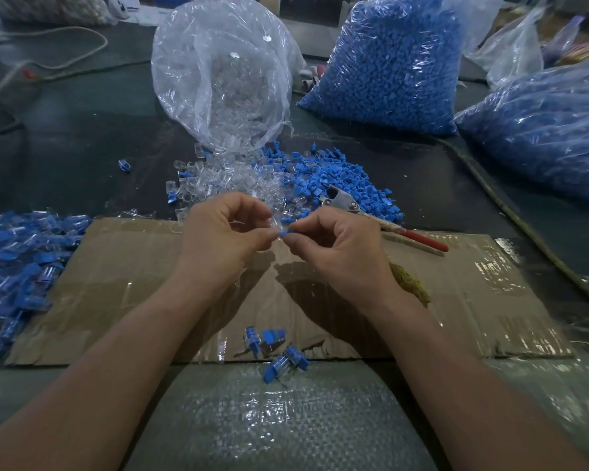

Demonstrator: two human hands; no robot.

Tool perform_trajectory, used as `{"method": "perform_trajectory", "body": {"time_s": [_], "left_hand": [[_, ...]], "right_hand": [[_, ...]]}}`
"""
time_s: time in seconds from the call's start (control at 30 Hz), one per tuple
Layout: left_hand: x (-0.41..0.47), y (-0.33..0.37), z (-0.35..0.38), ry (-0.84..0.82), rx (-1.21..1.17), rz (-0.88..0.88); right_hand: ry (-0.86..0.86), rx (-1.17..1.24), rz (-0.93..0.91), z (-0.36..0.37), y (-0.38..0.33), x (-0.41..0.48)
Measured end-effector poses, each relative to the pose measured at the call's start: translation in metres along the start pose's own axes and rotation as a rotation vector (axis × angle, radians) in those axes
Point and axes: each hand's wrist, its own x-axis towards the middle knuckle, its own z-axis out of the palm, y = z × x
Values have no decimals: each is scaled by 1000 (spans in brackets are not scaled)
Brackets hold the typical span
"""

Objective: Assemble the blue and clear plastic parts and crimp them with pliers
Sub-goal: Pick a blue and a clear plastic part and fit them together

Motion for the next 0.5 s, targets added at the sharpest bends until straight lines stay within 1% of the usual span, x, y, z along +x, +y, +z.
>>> {"method": "perform_trajectory", "body": {"time_s": [0.23,0.37,0.5], "left_hand": [[-3,5,2,-116,-116,-66],[-2,7,3,-110,-217,-127],[-3,9,5,-85,-186,-77]], "right_hand": [[82,-11,-13,0,-1,0],[79,-48,-3,0,-1,1],[62,-159,-22,-1,1,0]]}}
